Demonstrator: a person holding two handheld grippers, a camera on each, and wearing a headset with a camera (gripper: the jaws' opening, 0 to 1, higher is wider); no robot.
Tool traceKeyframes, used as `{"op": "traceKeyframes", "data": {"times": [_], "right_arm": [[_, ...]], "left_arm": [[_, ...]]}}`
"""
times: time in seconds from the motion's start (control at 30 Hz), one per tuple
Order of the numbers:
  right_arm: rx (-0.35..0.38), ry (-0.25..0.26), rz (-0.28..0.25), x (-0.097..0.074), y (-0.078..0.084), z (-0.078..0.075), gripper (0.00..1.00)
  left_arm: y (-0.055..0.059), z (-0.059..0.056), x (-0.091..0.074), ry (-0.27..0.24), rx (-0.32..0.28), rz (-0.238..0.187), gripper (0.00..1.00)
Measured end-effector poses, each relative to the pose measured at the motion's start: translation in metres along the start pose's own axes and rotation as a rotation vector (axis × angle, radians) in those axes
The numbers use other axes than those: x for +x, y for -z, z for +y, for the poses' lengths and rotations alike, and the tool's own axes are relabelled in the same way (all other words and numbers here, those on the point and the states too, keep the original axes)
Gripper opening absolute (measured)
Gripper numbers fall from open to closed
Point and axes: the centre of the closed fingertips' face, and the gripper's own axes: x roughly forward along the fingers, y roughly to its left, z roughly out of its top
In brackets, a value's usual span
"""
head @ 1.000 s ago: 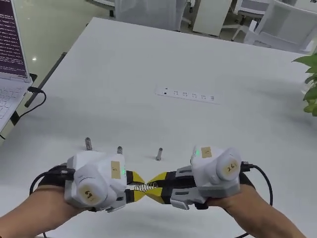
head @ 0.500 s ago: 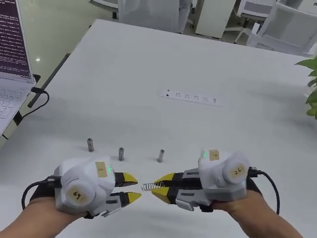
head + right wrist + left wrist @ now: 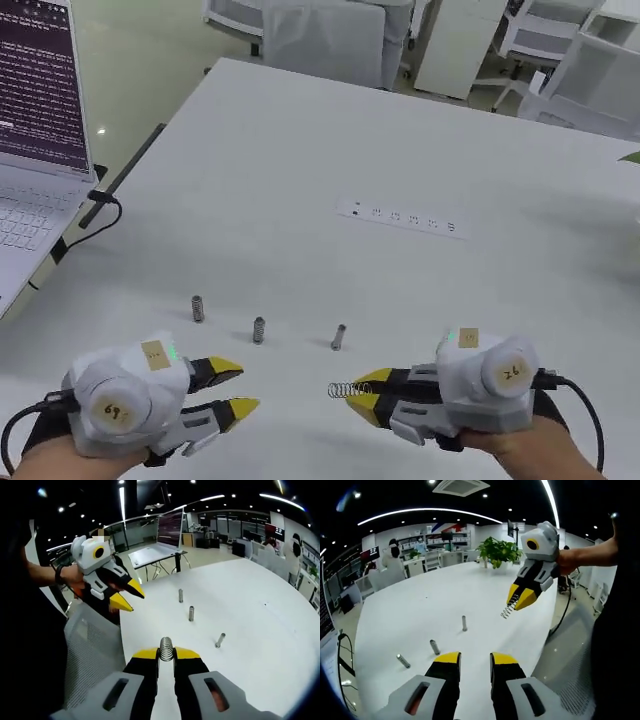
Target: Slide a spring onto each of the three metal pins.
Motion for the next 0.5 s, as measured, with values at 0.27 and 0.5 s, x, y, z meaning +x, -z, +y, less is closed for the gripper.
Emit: {"op": "traceKeyframes", "data": {"times": [0.27, 0.5], "right_arm": [[-0.011, 0.051, 0.042, 0.0, -0.005, -0.037, 0.08], [-0.032, 0.084, 0.075, 0.003, -0.013, -0.067, 0.08]], "left_arm": [[0.006, 0.034, -0.017, -0.129, -0.111, -0.036, 0.21], [0.01, 0.048, -0.025, -0.185, -0.152, -0.049, 0.24]]}}
